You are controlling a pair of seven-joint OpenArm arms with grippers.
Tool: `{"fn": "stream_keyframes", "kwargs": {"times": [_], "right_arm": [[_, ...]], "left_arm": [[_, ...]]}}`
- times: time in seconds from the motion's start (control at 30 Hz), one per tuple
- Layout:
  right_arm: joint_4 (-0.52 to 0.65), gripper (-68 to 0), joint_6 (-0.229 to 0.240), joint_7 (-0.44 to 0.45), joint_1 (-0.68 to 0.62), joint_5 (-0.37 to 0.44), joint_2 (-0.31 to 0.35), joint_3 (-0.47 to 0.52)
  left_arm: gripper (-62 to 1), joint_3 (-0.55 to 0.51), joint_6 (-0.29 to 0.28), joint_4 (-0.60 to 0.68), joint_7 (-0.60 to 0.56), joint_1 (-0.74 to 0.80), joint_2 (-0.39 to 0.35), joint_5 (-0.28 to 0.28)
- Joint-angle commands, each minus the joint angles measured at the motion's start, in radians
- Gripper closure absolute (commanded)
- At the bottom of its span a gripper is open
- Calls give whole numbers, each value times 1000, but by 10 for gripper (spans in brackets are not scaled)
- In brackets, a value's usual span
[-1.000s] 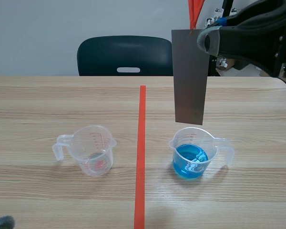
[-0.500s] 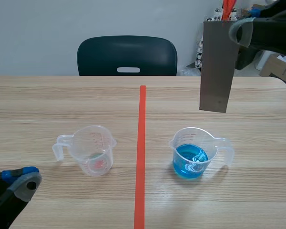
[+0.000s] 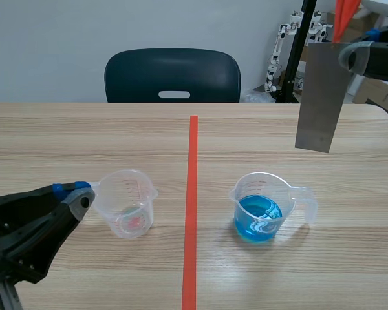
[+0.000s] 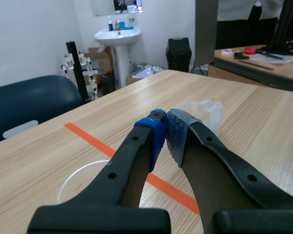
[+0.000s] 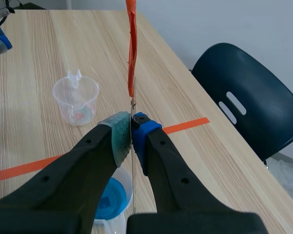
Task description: Do the redox reaction experiment. move the plate over the blue solution
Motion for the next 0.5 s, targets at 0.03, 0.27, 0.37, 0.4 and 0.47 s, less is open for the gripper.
{"fn": "stream_keyframes", "kwargs": {"times": [0.03, 0.27, 0.37, 0.4, 0.47], "right_arm": [[16, -6, 8, 51, 17, -14, -3, 8], [16, -6, 8, 71, -12, -79, -57, 8], [16, -6, 8, 72, -13, -91, -76, 8], [16, -6, 8, 75, -13, -91, -80, 8], [16, -6, 8, 80, -13, -91, -89, 8]], "left_arm": [[-38, 24, -2, 13, 35, -37, -3, -21], [-38, 64, -2, 9, 126, -117, -3, -48], [-39, 85, -3, 9, 153, -144, -3, -48], [-39, 94, -3, 9, 160, -155, -2, -48], [-40, 111, -5, 9, 181, -175, -2, -48]]}}
